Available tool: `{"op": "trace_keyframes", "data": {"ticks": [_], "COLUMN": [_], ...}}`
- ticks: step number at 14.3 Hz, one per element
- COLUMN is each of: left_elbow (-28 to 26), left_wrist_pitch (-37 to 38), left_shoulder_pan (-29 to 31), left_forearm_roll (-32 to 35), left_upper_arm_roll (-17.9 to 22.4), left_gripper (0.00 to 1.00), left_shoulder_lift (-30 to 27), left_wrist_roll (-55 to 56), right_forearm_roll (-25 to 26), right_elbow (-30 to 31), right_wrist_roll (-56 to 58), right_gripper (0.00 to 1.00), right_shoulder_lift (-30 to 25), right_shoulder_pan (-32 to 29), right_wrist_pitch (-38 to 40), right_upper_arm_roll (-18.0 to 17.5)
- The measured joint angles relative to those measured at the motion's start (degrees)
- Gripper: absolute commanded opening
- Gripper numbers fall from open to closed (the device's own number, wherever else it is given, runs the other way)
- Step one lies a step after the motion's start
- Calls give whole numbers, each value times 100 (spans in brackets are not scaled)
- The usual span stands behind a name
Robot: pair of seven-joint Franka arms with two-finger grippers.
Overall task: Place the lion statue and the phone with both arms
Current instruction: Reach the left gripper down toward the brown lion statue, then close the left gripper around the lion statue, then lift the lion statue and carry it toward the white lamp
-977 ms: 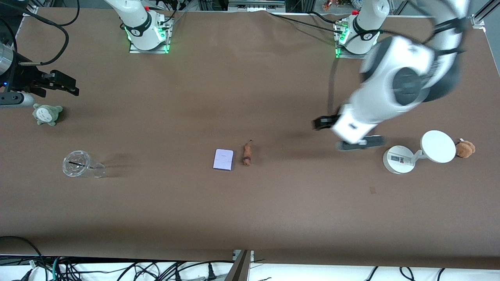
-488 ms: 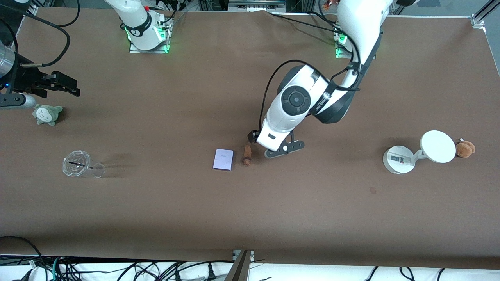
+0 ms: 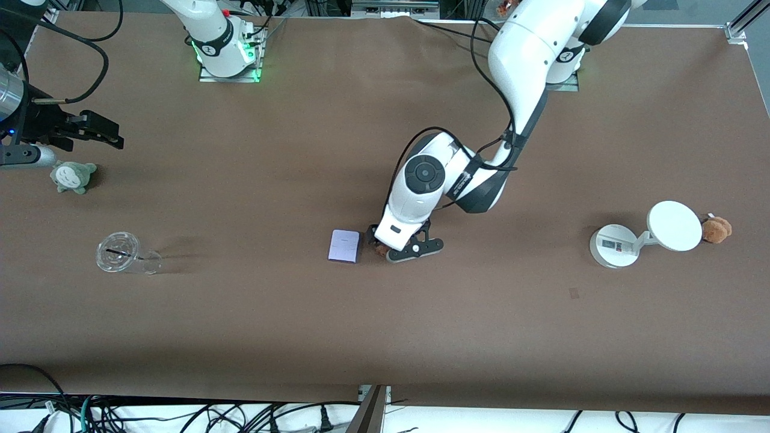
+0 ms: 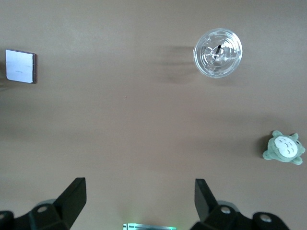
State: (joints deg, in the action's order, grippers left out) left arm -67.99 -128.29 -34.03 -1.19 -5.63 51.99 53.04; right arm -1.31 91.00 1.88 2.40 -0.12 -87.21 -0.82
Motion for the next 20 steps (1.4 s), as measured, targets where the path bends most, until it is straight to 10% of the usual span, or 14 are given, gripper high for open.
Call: {"op": "trace_keyframes", "data": {"ticks": [9, 11, 15, 20], "left_elbow": [256, 277, 288, 296], "left_wrist_pitch": [-528, -529, -527, -527], "left_shoulder_pan": [-643, -642, -643, -641], "left_forearm_roll": [5, 5, 11, 12], "left_upper_arm_roll": [555, 577, 581, 593], "left_gripper": [100, 59, 10, 0], "left_shoulder_lift": [524, 525, 544, 563], "left_wrist_roll": [54, 54, -68, -222], "right_forearm_roll": [0, 0, 0, 0], "right_elbow": [0, 0, 0, 0], "right_wrist_roll": [0, 0, 3, 3], "right_gripper": [100, 100, 100, 100], "right_shoulder_lift": [3, 3, 13, 25], "right_shoulder_pan": [0, 0, 19, 47], "right_wrist_pitch": [0, 0, 0, 0], "right_upper_arm_roll": [-1, -1, -12, -42]}}
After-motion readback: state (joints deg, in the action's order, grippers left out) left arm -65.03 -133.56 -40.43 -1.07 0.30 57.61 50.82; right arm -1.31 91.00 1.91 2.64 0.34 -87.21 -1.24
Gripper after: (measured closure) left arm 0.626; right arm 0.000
